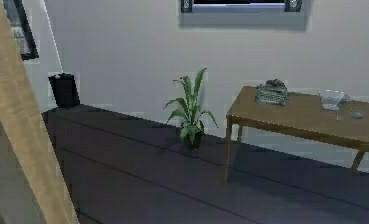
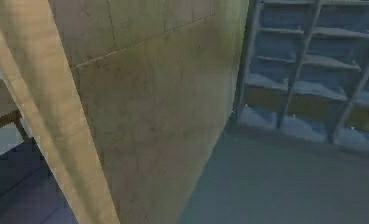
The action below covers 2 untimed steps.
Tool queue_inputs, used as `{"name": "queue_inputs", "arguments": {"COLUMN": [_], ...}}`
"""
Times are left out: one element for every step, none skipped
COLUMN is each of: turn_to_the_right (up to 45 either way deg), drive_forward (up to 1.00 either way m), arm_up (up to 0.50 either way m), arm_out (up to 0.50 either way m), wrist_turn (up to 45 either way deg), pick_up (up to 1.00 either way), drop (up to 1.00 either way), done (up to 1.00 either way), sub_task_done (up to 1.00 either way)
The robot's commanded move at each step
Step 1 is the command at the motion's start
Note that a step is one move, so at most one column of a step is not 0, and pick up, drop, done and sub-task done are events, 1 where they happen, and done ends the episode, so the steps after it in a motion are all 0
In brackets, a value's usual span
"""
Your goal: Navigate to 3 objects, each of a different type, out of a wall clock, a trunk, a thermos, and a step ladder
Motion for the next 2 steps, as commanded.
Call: {"name": "queue_inputs", "arguments": {"turn_to_the_right": [0.0, -42.0], "drive_forward": [1.00, 0.00], "arm_up": [0.00, 0.00], "arm_out": [0.00, 0.00], "wrist_turn": [0.0, 0.0], "pick_up": [0.00, 0.00], "drop": [0.00, 0.00], "done": [0.00, 0.00], "sub_task_done": [0.00, 0.00]}}
